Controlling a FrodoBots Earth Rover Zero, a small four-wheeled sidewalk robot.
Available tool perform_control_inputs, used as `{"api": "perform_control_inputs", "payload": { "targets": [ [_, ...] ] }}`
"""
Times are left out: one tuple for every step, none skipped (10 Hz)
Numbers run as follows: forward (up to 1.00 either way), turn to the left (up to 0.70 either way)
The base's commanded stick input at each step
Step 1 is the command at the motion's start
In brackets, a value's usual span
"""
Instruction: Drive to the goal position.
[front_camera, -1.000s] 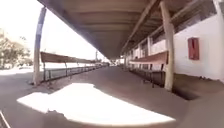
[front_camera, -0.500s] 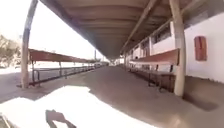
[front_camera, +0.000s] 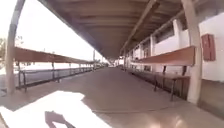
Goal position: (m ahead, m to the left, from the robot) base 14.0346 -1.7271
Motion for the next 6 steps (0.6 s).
{"api": "perform_control_inputs", "payload": {
  "targets": [
    [0.92,0.01],
    [0.92,0.01],
    [0.92,0.01],
    [0.92,0.01],
    [0.92,0.1],
    [0.92,0.19]
  ]
}}
